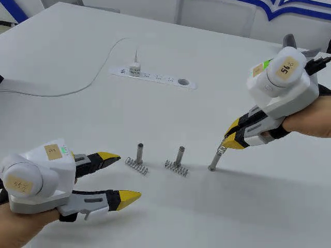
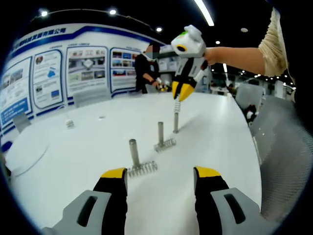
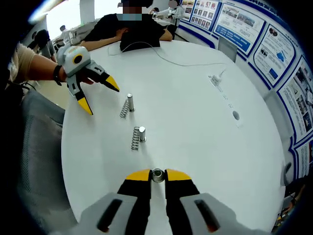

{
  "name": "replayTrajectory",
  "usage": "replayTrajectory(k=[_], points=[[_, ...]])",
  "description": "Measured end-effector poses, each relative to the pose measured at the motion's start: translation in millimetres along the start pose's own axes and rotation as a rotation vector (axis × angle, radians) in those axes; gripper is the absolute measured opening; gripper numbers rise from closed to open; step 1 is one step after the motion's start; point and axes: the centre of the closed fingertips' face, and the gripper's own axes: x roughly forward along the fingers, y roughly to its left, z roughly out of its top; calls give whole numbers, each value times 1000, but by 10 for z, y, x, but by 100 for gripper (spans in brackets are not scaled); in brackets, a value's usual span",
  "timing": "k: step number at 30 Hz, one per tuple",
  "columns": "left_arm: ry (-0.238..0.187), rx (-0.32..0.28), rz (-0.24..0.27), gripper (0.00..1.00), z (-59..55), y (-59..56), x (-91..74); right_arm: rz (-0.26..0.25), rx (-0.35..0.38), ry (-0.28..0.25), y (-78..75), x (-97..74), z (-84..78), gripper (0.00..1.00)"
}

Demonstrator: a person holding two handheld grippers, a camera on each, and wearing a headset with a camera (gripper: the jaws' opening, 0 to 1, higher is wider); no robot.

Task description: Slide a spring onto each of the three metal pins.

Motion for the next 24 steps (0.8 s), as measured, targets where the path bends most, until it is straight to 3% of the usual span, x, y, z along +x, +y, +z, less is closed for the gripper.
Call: replayTrajectory(k=[24], points=[[9, -24, 9, 58, -40, 37, -5, 25, 15, 51, 46, 349, -164, 12]])
